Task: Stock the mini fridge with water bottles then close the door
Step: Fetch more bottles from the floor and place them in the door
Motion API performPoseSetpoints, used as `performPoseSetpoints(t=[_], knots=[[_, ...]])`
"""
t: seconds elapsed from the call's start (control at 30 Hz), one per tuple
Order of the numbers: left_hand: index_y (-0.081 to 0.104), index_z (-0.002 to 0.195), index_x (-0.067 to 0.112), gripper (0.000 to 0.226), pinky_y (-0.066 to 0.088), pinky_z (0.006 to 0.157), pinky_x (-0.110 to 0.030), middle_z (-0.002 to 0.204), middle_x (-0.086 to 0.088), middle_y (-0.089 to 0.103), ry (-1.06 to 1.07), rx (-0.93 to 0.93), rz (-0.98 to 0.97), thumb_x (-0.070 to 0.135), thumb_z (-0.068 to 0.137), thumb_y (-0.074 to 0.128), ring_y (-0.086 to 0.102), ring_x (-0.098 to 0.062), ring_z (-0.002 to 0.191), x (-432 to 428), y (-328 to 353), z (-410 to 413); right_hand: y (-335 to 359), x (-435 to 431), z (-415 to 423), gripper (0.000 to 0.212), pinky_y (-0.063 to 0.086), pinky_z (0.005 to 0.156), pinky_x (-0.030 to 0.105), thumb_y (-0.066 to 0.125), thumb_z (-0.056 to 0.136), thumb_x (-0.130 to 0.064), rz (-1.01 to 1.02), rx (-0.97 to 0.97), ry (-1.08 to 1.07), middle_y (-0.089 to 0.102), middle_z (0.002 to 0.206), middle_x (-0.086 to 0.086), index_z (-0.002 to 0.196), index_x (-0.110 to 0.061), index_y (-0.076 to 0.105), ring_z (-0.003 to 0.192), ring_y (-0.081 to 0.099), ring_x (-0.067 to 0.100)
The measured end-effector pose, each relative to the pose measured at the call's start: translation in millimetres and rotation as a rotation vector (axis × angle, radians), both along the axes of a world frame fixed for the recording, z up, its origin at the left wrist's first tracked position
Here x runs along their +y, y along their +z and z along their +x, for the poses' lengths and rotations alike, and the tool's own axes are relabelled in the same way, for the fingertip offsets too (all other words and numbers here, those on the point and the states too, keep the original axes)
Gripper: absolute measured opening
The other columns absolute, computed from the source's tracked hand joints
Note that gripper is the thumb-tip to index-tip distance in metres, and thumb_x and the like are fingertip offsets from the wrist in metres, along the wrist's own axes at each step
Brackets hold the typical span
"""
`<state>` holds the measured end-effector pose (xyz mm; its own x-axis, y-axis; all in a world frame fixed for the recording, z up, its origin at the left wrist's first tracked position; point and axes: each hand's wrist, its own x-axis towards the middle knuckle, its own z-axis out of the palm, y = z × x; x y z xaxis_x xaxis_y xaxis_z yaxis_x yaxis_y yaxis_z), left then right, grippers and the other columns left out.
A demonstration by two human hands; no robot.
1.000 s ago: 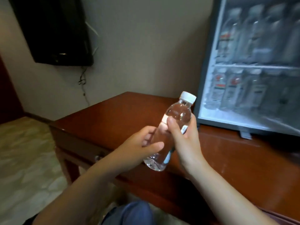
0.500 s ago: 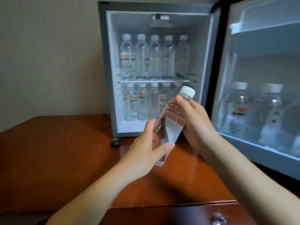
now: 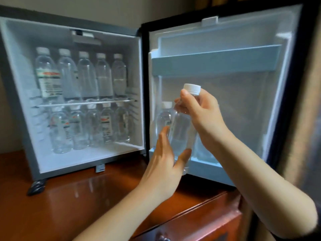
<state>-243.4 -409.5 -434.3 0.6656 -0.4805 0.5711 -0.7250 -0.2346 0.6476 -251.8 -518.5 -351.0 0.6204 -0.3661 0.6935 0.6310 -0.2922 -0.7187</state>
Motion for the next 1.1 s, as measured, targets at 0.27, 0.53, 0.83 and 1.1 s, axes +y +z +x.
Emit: performPoseSetpoints(t=[0.27, 0.53, 0.83, 1.1], knots=[[0.013, 0.146, 0.033, 0.069, 0.016, 0.111, -0.022, 0.149, 0.005, 0.019, -0.008, -0.245, -0.058, 0.052, 0.087, 0.044, 0.015, -0.008, 0.139, -56.9, 4.4, -14.7, 22.5, -51.7, -35.1, 0.014, 0.053, 0.082, 0.041, 0.058, 0.080, -0.026, -0.231, -0.154, -0.260, 0.060, 0.081, 0.003, 0.093, -0.021, 0.053, 0.082, 0.064, 0.022], [-0.028, 0.137, 0.041, 0.080, -0.010, 0.110, -0.028, 0.152, 0.014, -0.026, 0.070, -0.394, 0.112, 0.045, 0.095, 0.039, -0.032, -0.001, 0.134, -99.8, -9.7, -19.1, 20.1, -96.9, -40.9, 0.018, 0.045, 0.071, 0.020, 0.059, 0.087, -0.016, -0.290, -0.142, -0.438, 0.053, 0.081, -0.015, 0.102, -0.021, 0.050, 0.072, 0.053, 0.002], [-0.012, 0.146, 0.032, 0.071, -0.015, 0.111, -0.030, 0.146, 0.017, -0.036, 0.127, -0.404, 0.219, 0.050, 0.093, 0.032, -0.038, -0.004, 0.134, -107.4, -30.4, -9.9, -25.9, -111.2, -24.4, 0.021, 0.040, 0.071, 0.011, 0.057, 0.091, -0.019, -0.304, -0.054, -0.539, 0.052, 0.082, -0.024, 0.111, -0.019, 0.052, 0.073, 0.050, -0.013], [0.009, 0.149, 0.028, 0.068, -0.007, 0.112, -0.030, 0.154, 0.013, -0.023, 0.059, -0.408, 0.291, 0.043, 0.094, 0.045, -0.031, -0.003, 0.137, -95.9, -36.6, -9.3, -44.6, -113.5, -21.7, 0.020, 0.037, 0.076, 0.004, 0.052, 0.093, -0.011, -0.288, -0.038, -0.589, 0.055, 0.103, -0.004, 0.113, -0.012, 0.055, 0.091, 0.052, 0.010]])
